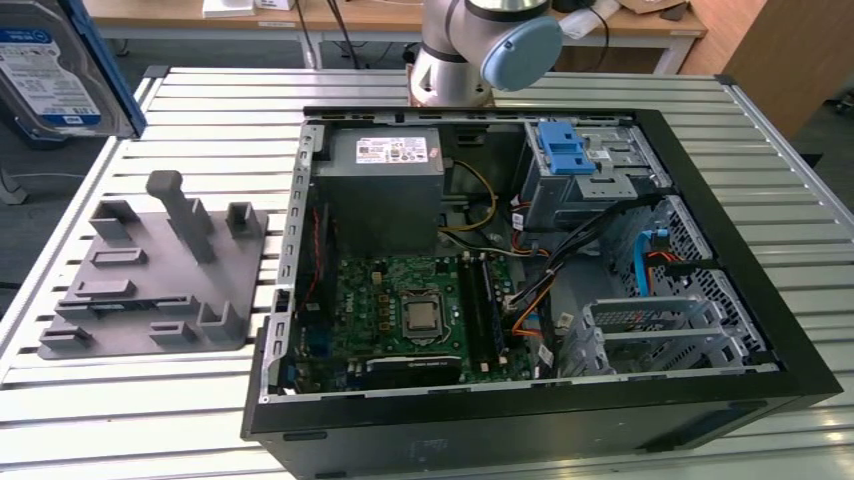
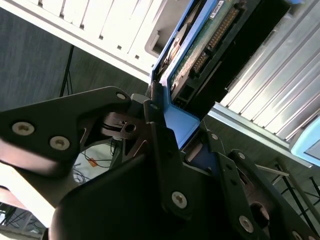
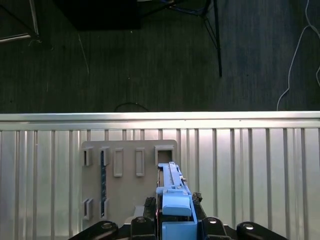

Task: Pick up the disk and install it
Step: 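Pick up the disk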

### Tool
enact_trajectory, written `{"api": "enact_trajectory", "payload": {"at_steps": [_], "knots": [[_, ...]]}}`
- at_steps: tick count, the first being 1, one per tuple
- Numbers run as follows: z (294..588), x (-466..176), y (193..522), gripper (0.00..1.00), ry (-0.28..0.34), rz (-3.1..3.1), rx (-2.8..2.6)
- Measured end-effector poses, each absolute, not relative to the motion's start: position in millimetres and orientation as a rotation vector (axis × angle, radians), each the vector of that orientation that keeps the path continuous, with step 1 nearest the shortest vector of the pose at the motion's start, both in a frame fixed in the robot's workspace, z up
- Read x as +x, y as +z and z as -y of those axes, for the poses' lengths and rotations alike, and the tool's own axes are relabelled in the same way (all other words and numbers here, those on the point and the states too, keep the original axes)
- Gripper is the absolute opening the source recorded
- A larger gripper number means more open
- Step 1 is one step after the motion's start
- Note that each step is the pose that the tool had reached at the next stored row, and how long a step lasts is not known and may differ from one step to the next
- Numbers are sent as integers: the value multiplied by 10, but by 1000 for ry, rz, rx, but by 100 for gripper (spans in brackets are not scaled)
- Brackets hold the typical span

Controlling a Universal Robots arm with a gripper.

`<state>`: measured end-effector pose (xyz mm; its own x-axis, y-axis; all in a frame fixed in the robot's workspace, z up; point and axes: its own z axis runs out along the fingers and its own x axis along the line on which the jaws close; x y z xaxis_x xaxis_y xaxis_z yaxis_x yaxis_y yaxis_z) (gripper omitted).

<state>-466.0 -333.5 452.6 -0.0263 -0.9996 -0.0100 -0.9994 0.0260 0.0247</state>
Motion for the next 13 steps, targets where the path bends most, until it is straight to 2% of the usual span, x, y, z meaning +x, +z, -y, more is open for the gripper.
{"api": "enact_trajectory", "payload": {"at_steps": [8,13], "knots": [[3335,-4660,4724,37,-39,2243,2185],[3335,-4659,4739,37,-39,2243,2185]]}}
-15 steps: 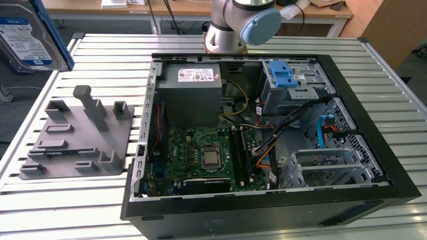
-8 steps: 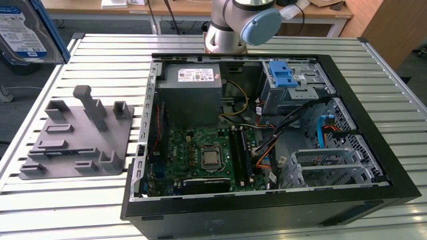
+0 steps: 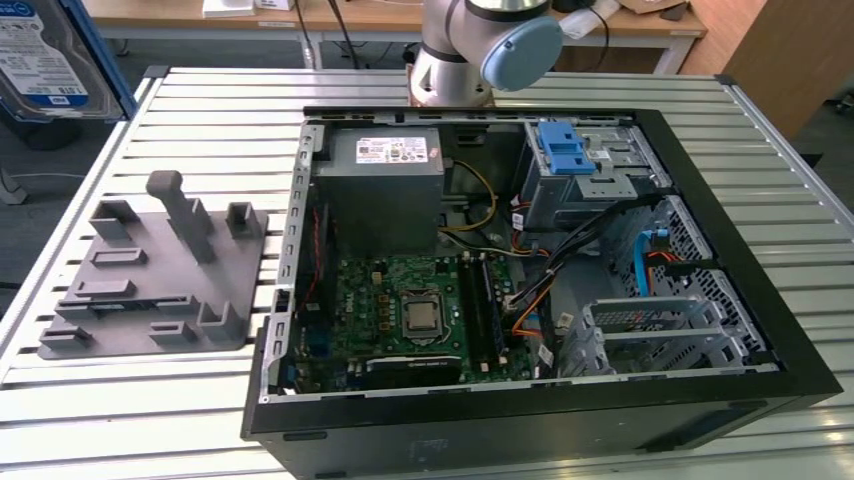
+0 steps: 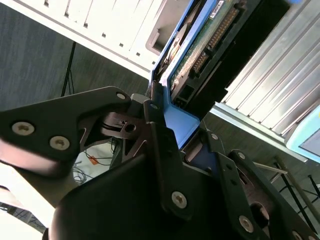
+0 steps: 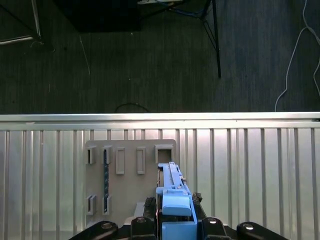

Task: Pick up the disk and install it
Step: 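Pick up the disk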

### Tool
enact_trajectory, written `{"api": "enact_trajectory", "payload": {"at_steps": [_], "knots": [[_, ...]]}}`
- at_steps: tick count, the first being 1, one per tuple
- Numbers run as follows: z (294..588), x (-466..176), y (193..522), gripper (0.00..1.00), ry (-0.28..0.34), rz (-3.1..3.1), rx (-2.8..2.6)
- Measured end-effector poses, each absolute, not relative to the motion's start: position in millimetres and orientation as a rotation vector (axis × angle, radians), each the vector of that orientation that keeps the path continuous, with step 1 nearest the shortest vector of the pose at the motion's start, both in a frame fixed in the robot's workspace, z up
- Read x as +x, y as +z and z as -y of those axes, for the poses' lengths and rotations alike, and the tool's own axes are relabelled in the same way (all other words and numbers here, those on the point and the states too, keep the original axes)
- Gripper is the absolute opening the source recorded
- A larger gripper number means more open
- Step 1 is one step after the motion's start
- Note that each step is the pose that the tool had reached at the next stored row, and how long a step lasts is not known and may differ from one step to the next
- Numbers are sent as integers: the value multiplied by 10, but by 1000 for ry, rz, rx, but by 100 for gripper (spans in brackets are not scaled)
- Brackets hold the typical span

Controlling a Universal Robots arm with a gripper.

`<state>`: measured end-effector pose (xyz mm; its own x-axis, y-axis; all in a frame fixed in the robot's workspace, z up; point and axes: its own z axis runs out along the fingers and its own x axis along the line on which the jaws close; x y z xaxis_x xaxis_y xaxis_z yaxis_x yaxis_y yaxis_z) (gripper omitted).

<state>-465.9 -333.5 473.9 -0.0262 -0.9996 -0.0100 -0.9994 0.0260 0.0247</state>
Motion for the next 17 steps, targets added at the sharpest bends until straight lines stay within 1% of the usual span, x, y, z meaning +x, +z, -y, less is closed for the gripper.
{"api": "enact_trajectory", "payload": {"at_steps": [6,17], "knots": [[3335,-4596,4741,37,-39,2243,2185],[3335,-4260,4740,37,-40,2242,2184]]}}
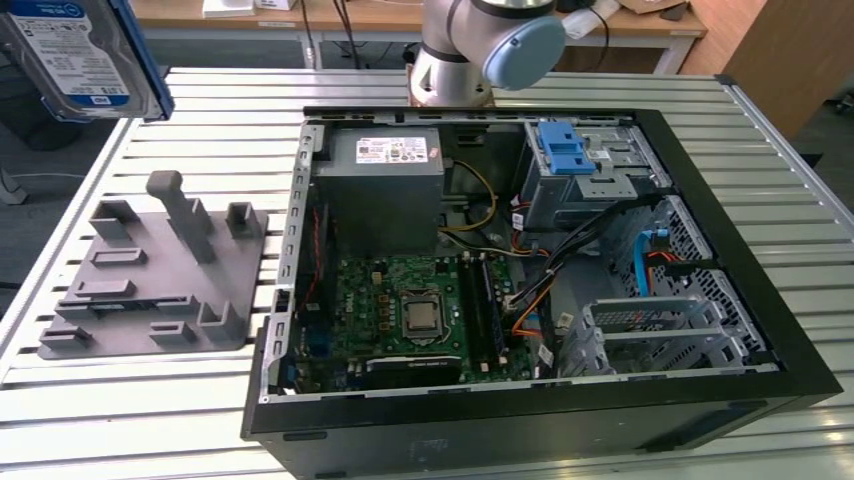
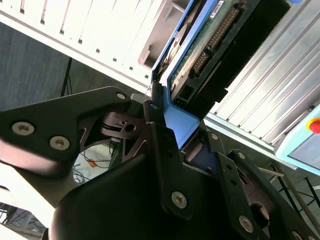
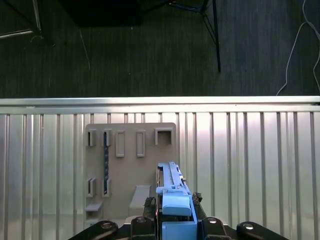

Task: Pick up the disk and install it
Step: 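Pick up the disk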

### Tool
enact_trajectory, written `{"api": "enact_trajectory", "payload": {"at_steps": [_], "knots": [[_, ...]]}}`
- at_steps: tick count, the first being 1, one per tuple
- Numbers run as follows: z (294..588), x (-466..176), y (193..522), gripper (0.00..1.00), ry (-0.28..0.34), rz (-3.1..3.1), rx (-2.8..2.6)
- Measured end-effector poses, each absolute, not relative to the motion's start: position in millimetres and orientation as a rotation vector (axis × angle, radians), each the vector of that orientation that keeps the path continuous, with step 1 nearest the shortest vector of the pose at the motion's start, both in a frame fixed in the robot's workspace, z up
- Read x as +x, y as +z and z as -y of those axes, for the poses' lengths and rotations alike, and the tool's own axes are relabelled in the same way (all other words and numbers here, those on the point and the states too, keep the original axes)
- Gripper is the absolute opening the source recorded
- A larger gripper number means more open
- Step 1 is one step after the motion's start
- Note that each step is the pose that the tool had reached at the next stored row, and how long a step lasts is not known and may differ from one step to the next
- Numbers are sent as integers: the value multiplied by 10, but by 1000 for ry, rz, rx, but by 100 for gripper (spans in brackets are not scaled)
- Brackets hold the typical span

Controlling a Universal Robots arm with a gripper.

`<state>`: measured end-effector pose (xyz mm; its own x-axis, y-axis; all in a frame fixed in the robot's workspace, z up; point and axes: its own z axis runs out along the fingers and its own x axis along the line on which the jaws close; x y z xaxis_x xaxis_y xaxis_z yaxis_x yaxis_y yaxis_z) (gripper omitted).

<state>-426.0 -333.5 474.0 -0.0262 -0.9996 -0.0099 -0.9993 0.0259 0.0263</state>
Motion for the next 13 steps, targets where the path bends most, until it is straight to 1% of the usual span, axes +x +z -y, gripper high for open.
{"api": "enact_trajectory", "payload": {"at_steps": [13], "knots": [[3334,-3886,4741,37,-44,2240,2182]]}}
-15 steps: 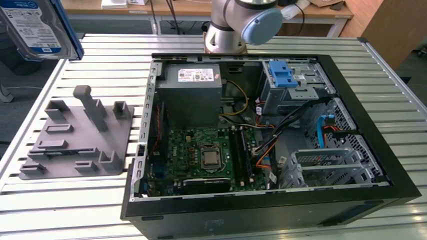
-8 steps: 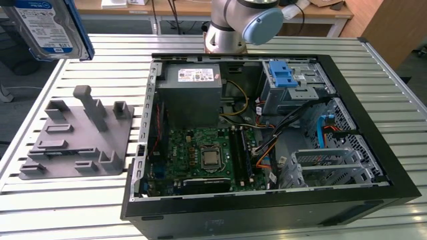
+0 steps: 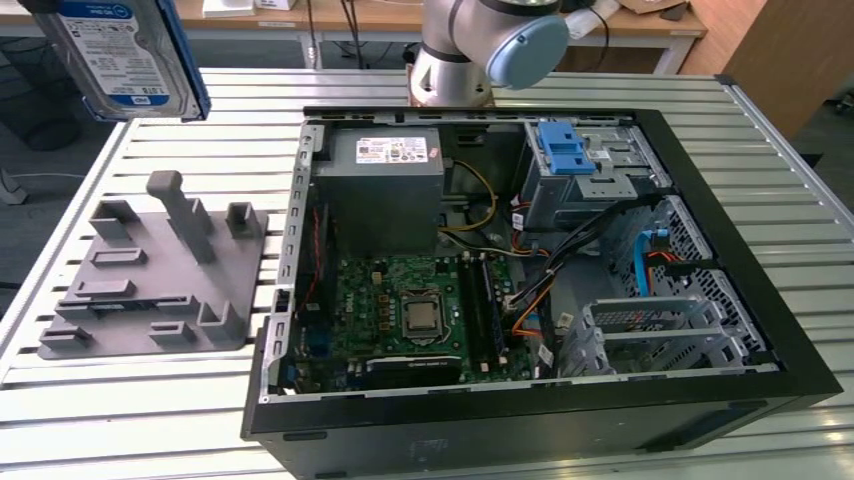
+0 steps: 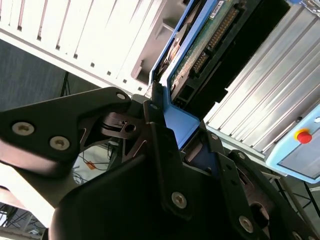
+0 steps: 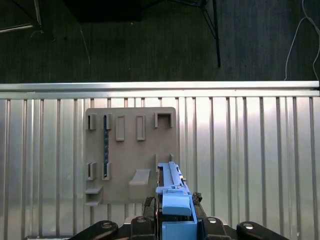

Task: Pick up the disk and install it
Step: 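Pick up the disk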

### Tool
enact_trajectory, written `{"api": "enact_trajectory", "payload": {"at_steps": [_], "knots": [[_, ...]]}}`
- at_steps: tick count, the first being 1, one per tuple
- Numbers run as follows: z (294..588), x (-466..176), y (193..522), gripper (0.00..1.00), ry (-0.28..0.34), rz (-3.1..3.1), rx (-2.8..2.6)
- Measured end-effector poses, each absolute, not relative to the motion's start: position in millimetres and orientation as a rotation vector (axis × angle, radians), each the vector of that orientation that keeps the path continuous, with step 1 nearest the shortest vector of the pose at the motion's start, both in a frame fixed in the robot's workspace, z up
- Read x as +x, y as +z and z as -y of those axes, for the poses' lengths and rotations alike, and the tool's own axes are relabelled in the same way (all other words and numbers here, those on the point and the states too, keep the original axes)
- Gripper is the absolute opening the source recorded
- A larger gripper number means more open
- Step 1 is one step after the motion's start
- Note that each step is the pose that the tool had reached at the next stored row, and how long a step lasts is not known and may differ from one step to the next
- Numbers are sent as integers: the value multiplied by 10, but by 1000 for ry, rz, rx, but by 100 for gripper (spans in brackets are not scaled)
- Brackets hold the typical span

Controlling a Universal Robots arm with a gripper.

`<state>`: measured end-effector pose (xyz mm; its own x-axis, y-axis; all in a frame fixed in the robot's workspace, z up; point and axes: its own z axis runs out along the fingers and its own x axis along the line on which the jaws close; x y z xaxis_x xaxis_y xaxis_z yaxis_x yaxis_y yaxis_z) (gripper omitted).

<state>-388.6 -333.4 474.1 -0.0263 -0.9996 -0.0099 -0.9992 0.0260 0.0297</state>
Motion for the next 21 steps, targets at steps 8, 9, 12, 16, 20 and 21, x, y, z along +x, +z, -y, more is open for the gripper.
{"api": "enact_trajectory", "payload": {"at_steps": [8,9,12,16,20,21], "knots": [[3335,-3671,4741,37,-46,2239,2181],[3335,-3645,4740,37,-46,2239,2181],[3335,-3569,4740,37,-47,2239,2181],[3335,-3483,4740,37,-48,2238,2181],[3335,-3410,4740,37,-49,2238,2180],[3335,-3392,4740,37,-49,2238,2180]]}}
